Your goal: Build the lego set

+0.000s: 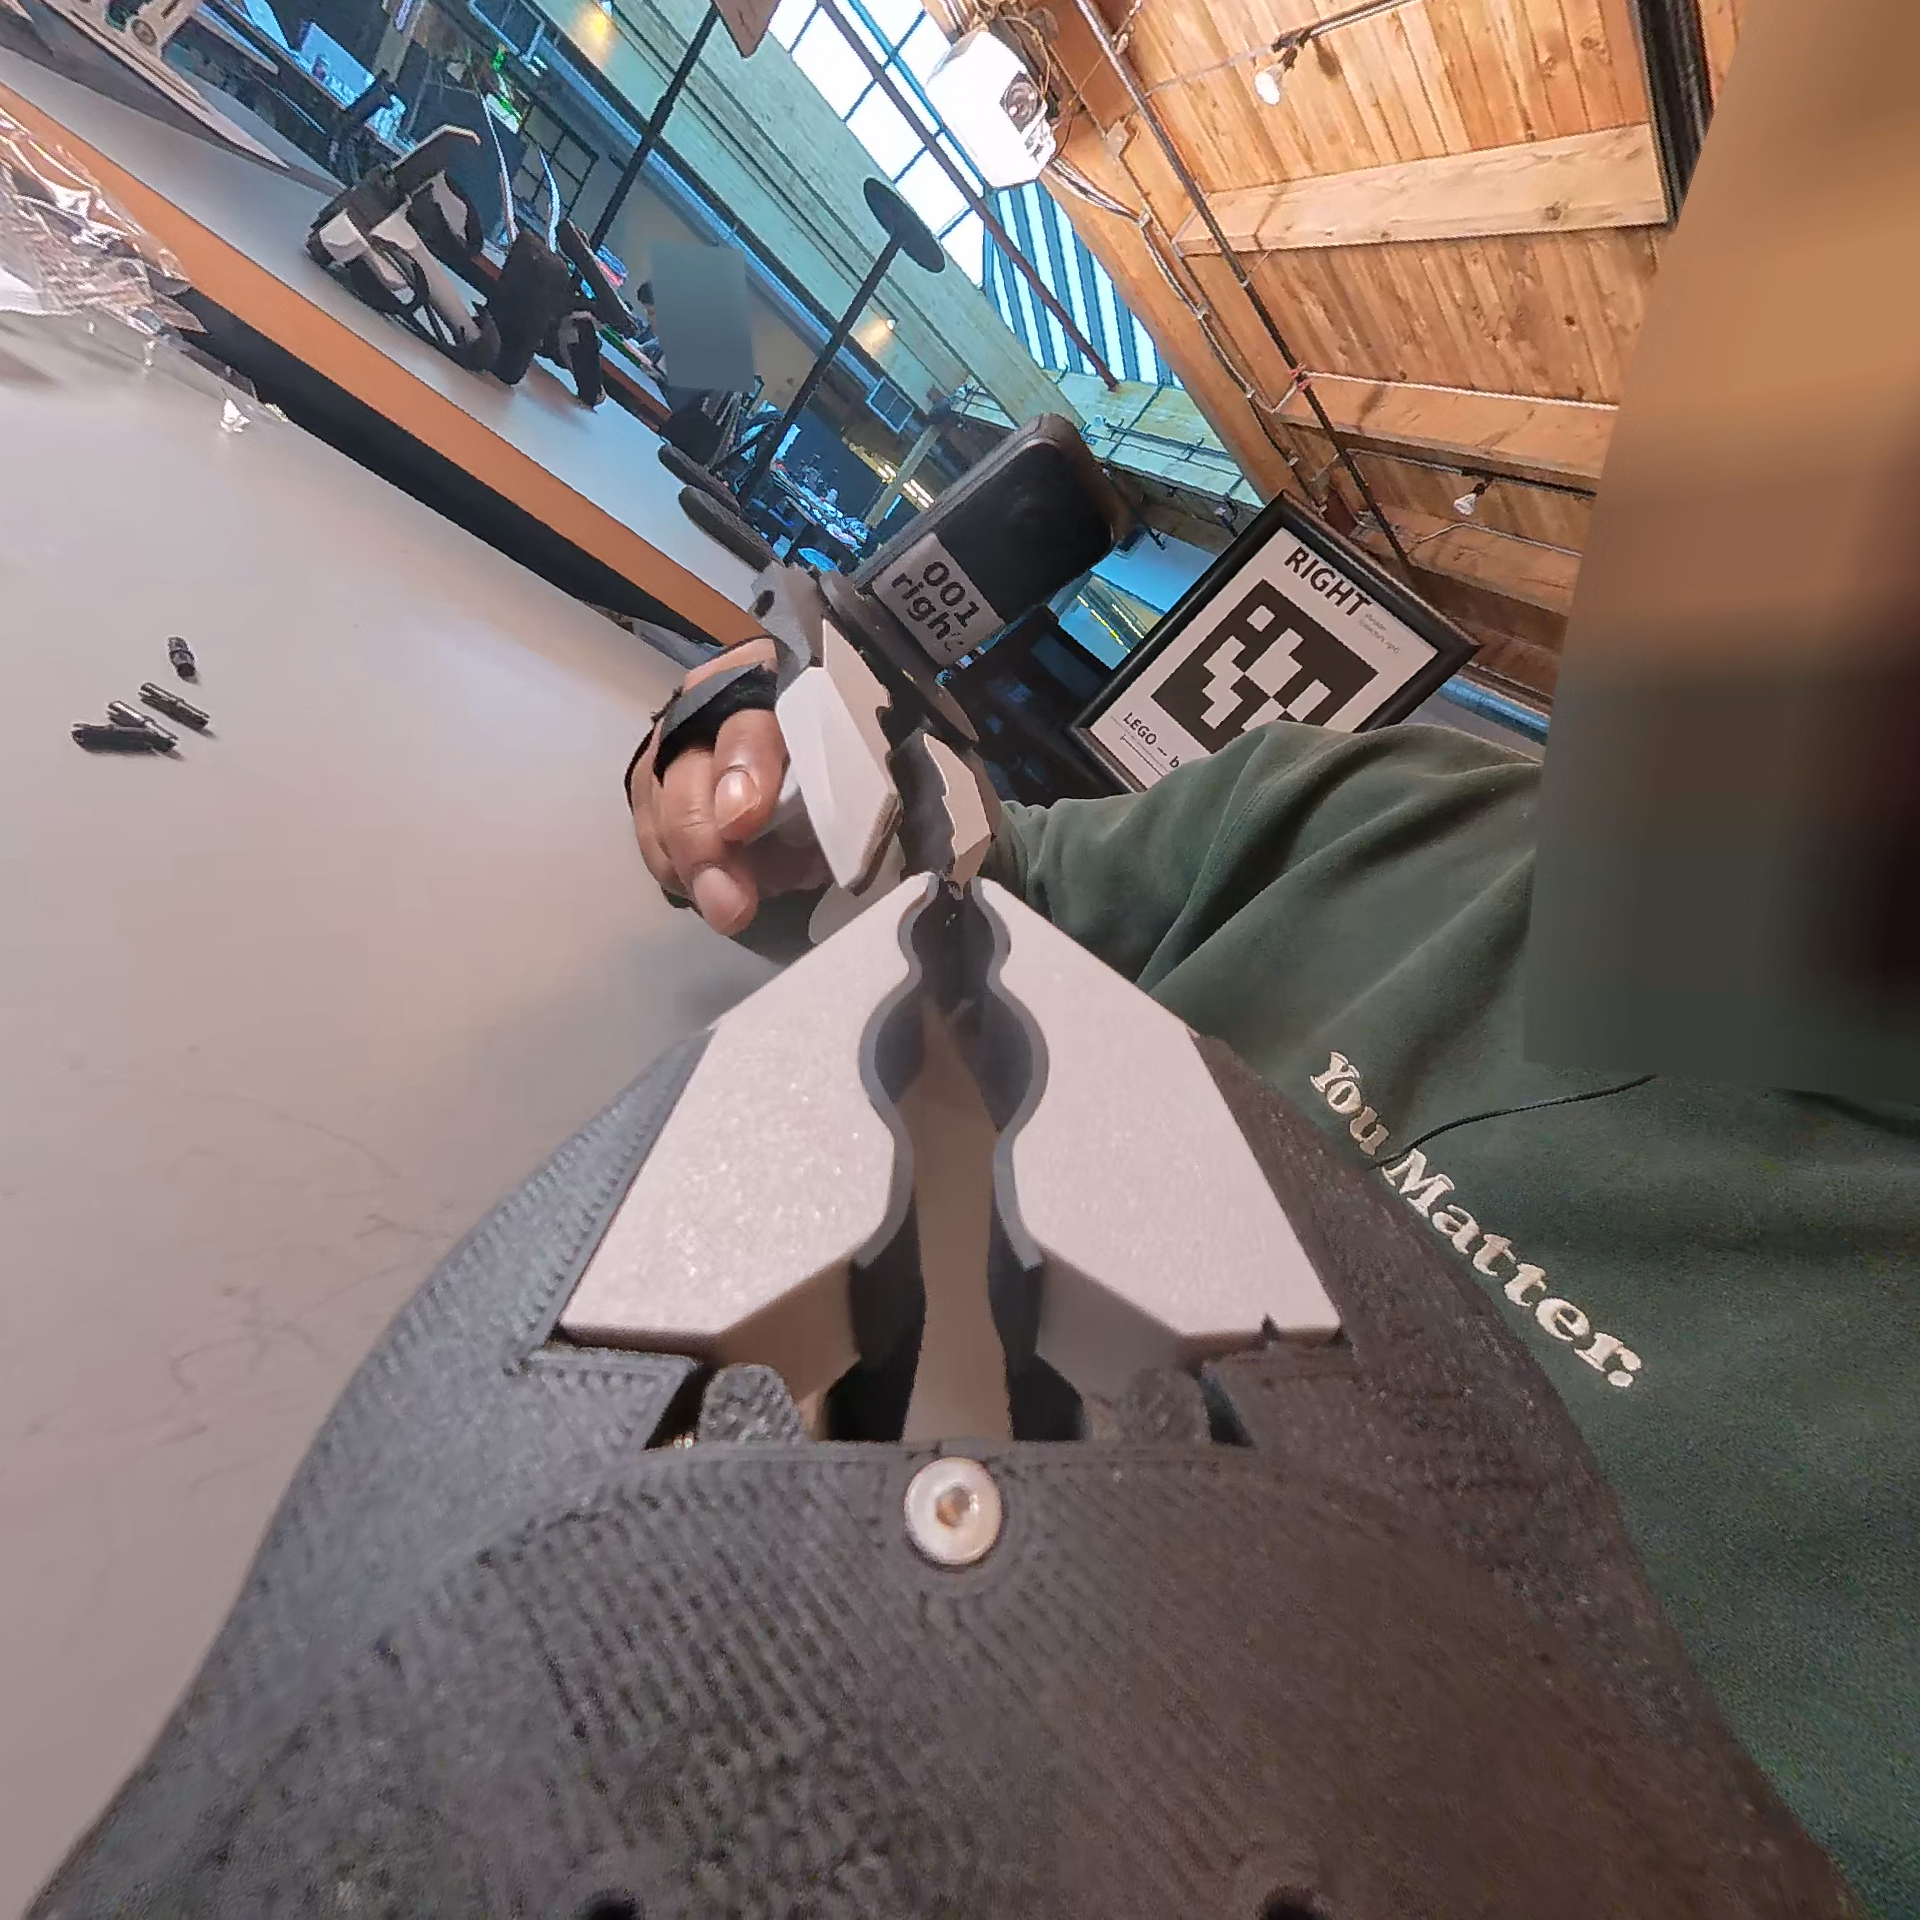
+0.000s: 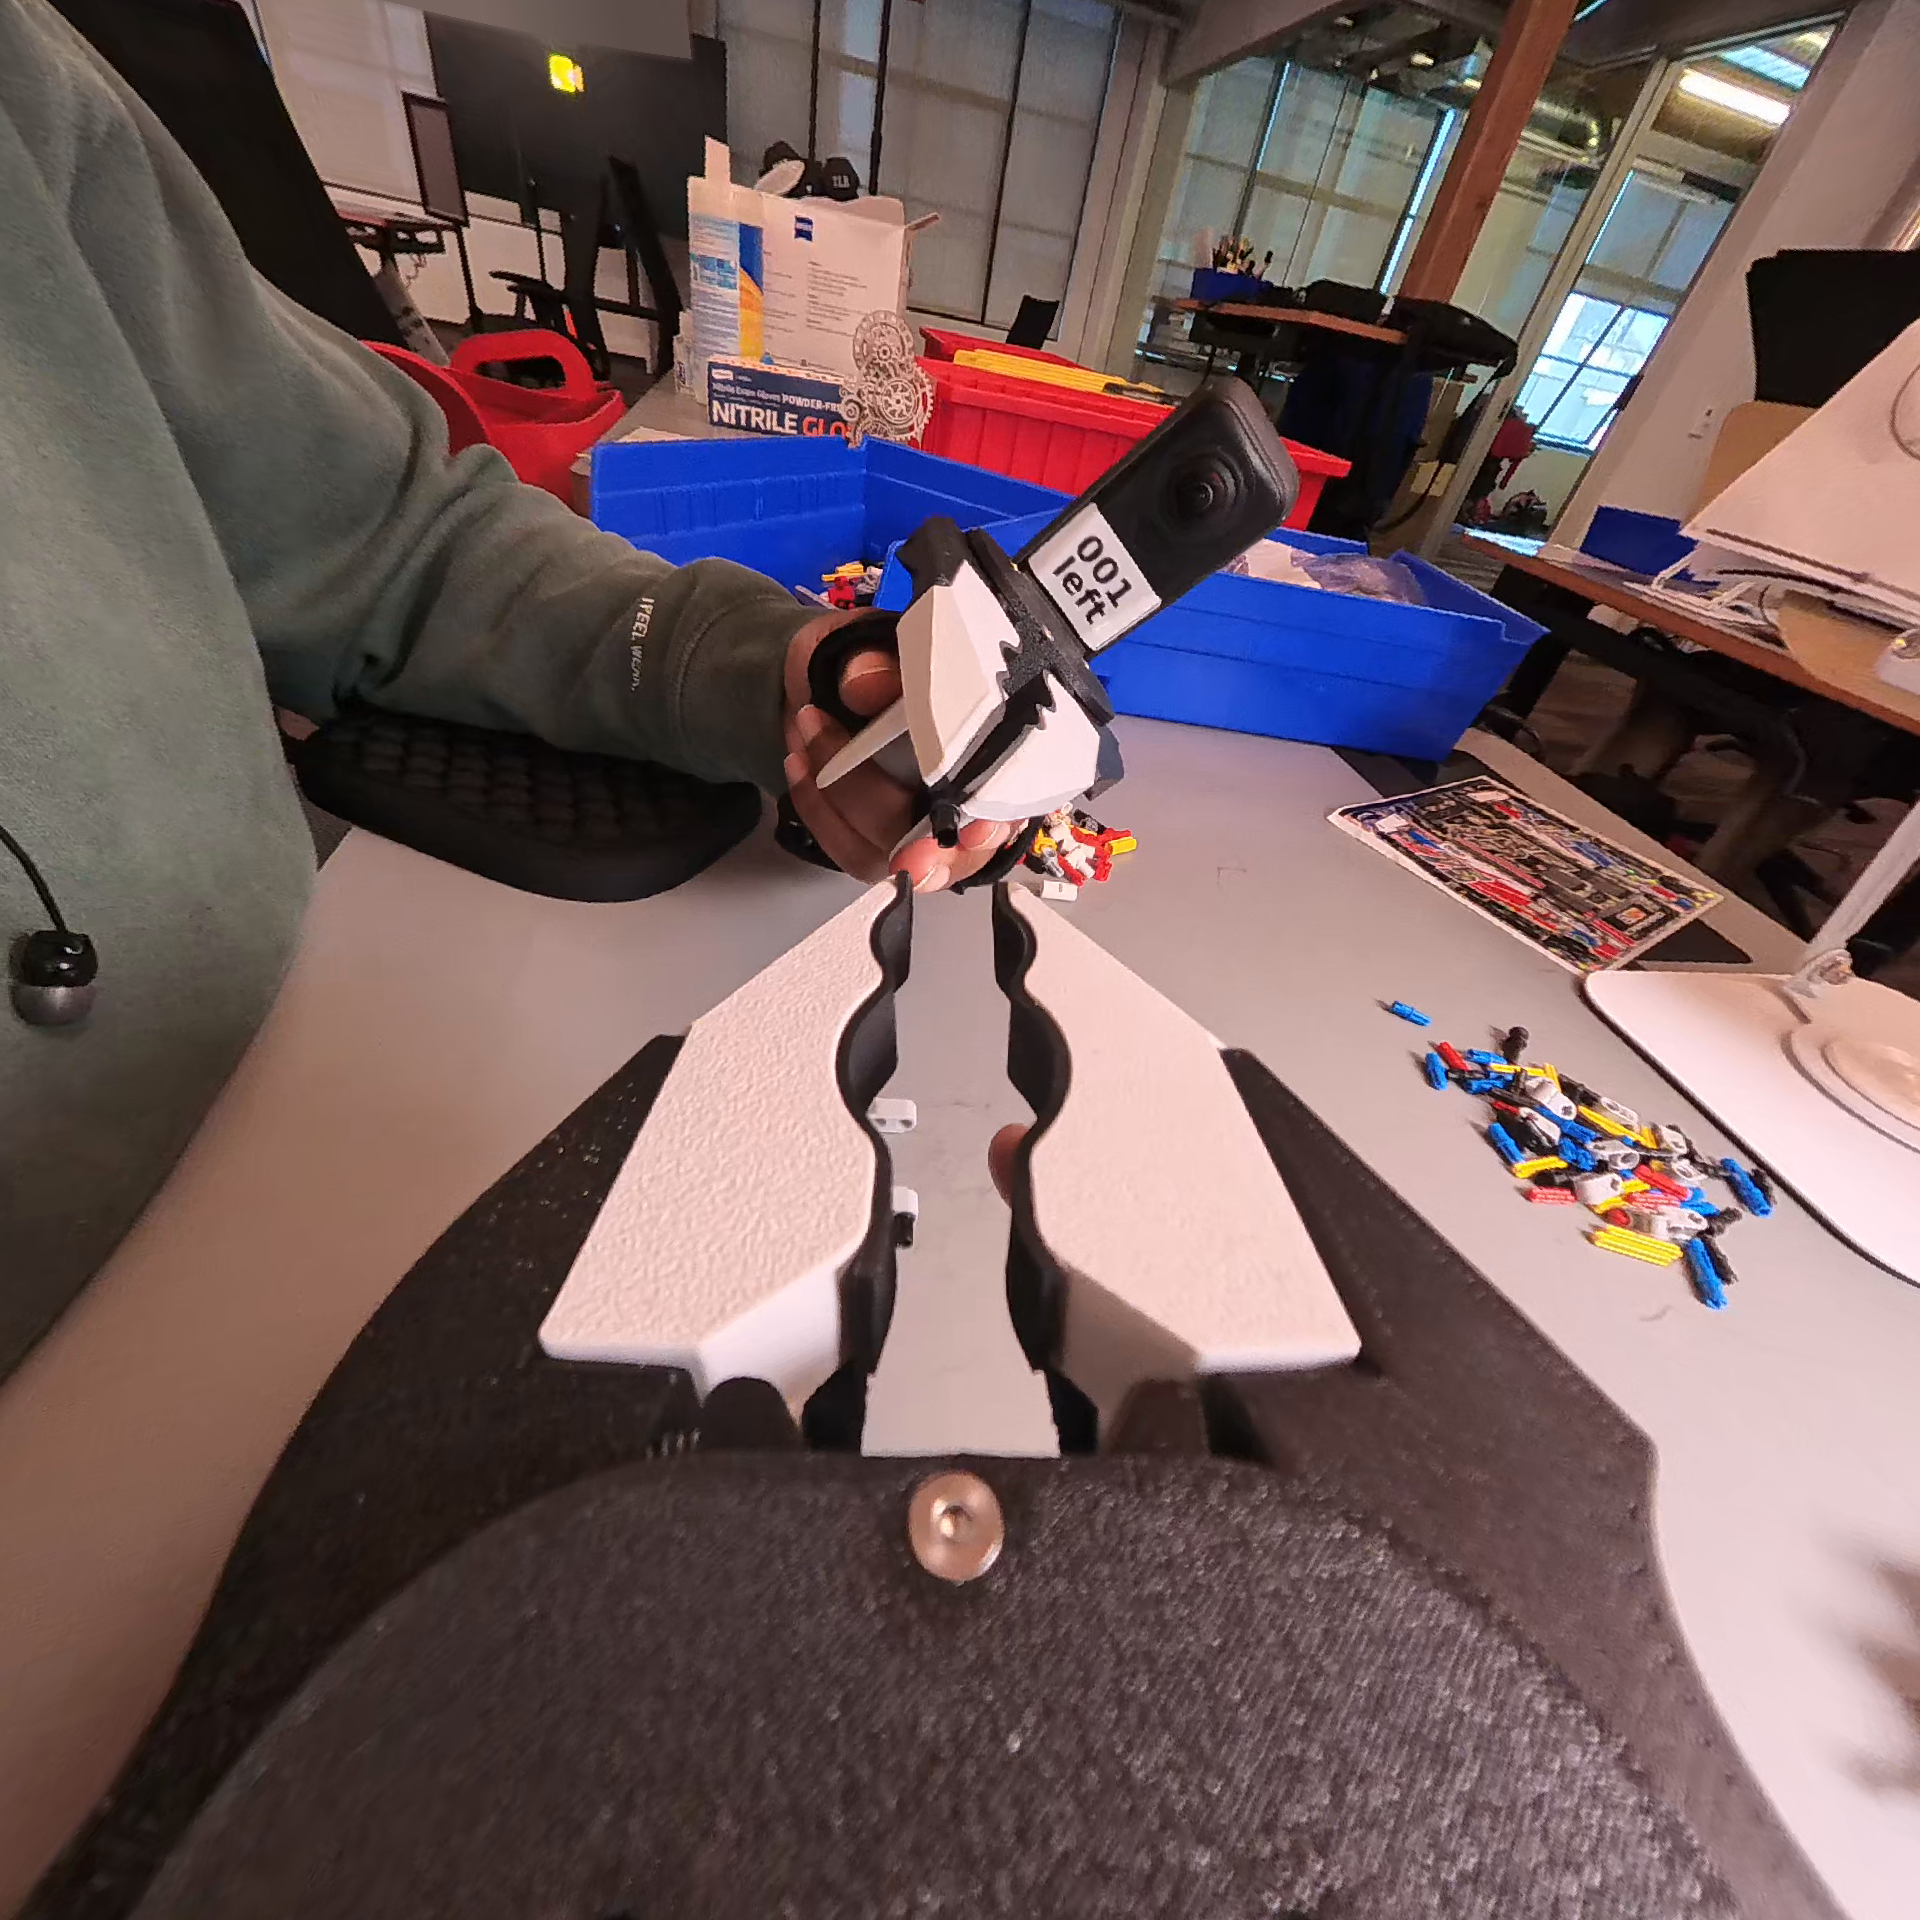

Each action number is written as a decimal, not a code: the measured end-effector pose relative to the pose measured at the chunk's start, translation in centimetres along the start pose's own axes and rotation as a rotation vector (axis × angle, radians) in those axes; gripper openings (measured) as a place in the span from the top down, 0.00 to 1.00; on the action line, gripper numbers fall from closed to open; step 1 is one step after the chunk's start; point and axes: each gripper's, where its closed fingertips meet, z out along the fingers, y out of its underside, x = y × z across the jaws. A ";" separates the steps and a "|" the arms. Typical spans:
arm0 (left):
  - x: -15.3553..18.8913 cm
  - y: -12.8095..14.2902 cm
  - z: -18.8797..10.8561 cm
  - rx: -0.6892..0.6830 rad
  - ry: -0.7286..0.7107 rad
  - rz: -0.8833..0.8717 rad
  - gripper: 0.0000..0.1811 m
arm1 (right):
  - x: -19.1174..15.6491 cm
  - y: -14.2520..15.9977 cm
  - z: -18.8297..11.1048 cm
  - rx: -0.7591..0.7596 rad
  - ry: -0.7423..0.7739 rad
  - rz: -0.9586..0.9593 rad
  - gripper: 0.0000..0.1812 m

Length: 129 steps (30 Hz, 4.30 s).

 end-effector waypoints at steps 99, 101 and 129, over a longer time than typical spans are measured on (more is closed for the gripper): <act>-3.8 4.7 1.8 -0.453 -0.608 1.105 0.97 | 0.0 3.9 -1.4 -0.033 -0.288 1.072 0.99; -4.1 4.2 1.5 -0.443 -0.622 1.080 0.97 | 0.5 3.7 -1.4 -0.011 -0.265 1.067 0.99; -8.3 9.9 -1.0 -0.696 -0.550 0.592 0.97 | 15.3 16.5 -16.4 -0.848 0.326 0.262 0.81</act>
